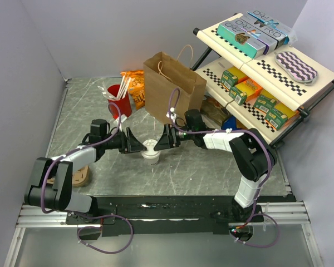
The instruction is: Pack the takeout coffee
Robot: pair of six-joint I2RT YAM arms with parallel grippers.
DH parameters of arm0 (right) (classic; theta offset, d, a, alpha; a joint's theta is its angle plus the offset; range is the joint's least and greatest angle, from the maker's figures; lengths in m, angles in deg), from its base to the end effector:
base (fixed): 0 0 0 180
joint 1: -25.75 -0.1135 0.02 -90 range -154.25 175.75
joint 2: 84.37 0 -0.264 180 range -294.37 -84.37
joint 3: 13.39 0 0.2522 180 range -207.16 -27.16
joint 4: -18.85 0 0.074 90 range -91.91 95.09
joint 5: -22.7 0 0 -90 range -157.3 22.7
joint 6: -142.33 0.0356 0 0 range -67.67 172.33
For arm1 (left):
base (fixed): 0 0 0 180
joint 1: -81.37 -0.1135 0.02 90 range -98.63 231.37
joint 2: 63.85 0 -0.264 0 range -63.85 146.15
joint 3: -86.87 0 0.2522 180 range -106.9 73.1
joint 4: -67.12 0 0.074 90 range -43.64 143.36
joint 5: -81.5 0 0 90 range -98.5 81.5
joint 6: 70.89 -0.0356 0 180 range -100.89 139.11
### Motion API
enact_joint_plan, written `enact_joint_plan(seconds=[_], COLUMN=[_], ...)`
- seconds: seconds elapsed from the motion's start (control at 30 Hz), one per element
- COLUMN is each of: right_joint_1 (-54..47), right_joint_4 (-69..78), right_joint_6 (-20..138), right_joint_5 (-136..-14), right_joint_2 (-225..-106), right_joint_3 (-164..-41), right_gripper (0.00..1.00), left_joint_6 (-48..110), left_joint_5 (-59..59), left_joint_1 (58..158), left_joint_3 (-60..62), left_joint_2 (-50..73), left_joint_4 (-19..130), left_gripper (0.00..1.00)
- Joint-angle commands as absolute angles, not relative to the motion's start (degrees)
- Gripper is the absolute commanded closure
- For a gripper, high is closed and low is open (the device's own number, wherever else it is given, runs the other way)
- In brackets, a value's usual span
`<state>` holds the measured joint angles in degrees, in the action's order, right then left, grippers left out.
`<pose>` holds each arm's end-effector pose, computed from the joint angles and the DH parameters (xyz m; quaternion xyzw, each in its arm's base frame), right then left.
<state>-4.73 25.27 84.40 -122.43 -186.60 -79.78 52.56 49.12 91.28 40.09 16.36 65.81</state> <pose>0.2976 0.2091 0.1775 -0.2228 0.7686 0.5736 0.1747 0.2530 -0.0747 0.1817 0.0604 0.8056 -0.5469 0.2199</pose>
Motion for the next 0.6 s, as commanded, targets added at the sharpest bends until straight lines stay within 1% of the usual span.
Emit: enact_joint_plan(seconds=[0.0, 0.57], right_joint_1=[-4.7, -5.3], right_joint_4=[24.3, 22.3], right_joint_6=[82.1, 79.7], right_joint_5=[-122.6, -120.9], right_joint_2=[-187.3, -190.1], right_joint_3=[-82.2, -82.4], right_gripper=[0.16, 0.22], left_joint_6=[48.1, 44.1], left_joint_5=[49.7, 45.2], left_joint_1=[91.7, 92.2], left_joint_3=[39.0, 37.7], left_joint_2=[17.2, 21.4], left_joint_4=[63.6, 59.6], left_gripper=[0.25, 0.27])
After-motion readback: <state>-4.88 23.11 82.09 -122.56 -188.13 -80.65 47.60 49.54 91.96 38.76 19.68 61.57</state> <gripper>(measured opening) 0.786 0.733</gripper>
